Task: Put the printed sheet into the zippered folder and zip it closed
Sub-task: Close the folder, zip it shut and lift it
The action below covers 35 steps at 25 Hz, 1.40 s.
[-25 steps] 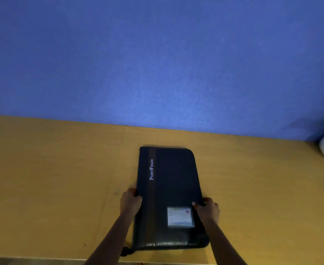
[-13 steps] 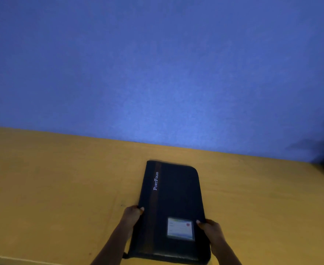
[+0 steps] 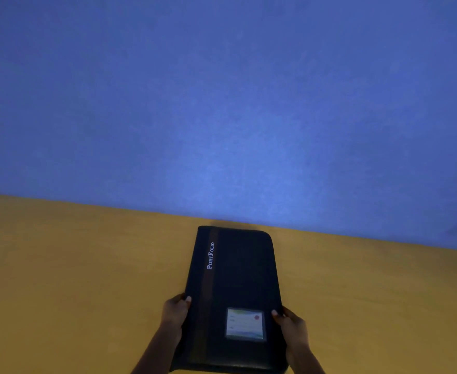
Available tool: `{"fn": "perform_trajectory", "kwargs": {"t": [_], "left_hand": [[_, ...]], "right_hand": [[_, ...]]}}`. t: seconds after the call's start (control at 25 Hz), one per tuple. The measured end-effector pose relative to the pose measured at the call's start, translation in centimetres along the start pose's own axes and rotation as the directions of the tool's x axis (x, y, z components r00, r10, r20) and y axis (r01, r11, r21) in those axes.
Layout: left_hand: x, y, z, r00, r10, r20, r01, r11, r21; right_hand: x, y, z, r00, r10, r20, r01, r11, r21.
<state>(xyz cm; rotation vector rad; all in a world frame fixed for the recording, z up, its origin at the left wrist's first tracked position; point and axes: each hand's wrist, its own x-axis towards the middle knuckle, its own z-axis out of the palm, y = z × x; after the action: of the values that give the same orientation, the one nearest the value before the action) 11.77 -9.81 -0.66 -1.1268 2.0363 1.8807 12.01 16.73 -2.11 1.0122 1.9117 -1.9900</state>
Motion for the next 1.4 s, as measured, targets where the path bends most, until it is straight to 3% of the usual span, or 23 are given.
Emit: {"fn": "perform_trajectory", "kwargs": {"t": [0.24, 0.48, 0.68, 1.0, 1.16, 1.4], "left_hand": [[5.8, 2.8, -6.9, 0.998, 0.048, -0.05, -0.044, 0.997, 0.062], [13.1, 4.4, -10.9, 0.996, 0.077, -0.035, -0.065, 0.961, 0.27], [16.6, 5.1, -11.8, 0.999, 0.053, -0.008, -0.045, 0.908, 0.416], [18.1, 6.4, -11.6, 0.988, 0.13, 0.078, -0.151, 0.785, 0.6], [17.7, 7.0, -11.7, 0.988, 0.141, 0.058, -0.143, 0.729, 0.67], [16.7, 7.4, -11.5, 0.977, 0.211, 0.044, -0.179, 0.679, 0.712]], "right_hand": [[0.2, -0.1, 9.6, 1.0, -0.006, 0.017, 0.006, 1.0, -0.019], [1.5, -0.1, 16.5, 0.998, -0.055, -0.016, 0.053, 0.996, -0.074], [2.9, -0.5, 19.1, 0.998, -0.032, -0.05, 0.027, 0.995, -0.094], [3.5, -1.2, 20.3, 0.983, 0.013, -0.184, -0.032, 0.995, -0.099], [3.5, -1.5, 20.5, 0.983, -0.018, -0.182, -0.028, 0.969, -0.246], [3.2, -2.5, 19.9, 0.985, -0.084, -0.148, -0.007, 0.846, -0.533]]}}
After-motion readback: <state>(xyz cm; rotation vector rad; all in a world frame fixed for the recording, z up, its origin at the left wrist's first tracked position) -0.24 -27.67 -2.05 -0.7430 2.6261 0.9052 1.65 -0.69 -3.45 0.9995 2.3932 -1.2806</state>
